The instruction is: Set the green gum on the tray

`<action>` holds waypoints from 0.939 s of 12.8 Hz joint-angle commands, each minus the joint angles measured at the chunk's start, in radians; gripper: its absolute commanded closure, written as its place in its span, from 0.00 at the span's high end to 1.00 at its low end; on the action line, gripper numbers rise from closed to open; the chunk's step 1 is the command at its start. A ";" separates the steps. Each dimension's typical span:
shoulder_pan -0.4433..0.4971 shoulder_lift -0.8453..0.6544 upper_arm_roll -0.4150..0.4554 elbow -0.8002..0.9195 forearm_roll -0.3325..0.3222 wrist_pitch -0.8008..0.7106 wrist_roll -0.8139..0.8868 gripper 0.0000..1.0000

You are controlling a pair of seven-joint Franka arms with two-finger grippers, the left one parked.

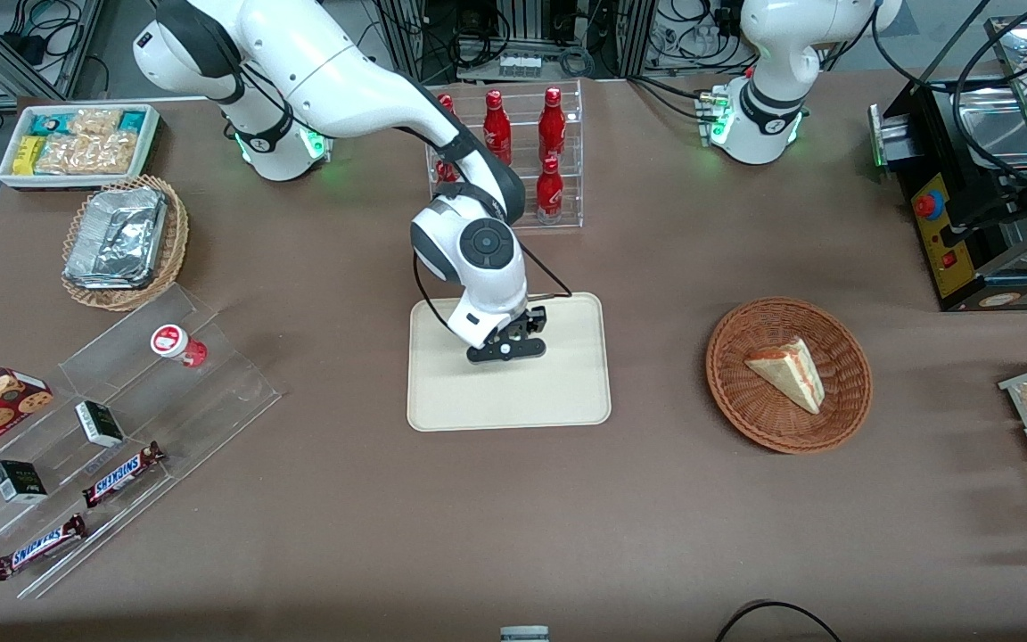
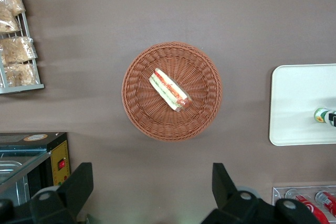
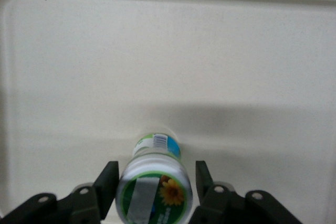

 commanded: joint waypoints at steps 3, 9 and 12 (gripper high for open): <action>-0.022 -0.058 -0.001 0.024 -0.003 -0.037 0.008 0.99; -0.140 -0.354 0.001 0.014 0.001 -0.380 -0.022 0.99; -0.226 -0.504 0.002 -0.031 0.001 -0.529 -0.092 0.99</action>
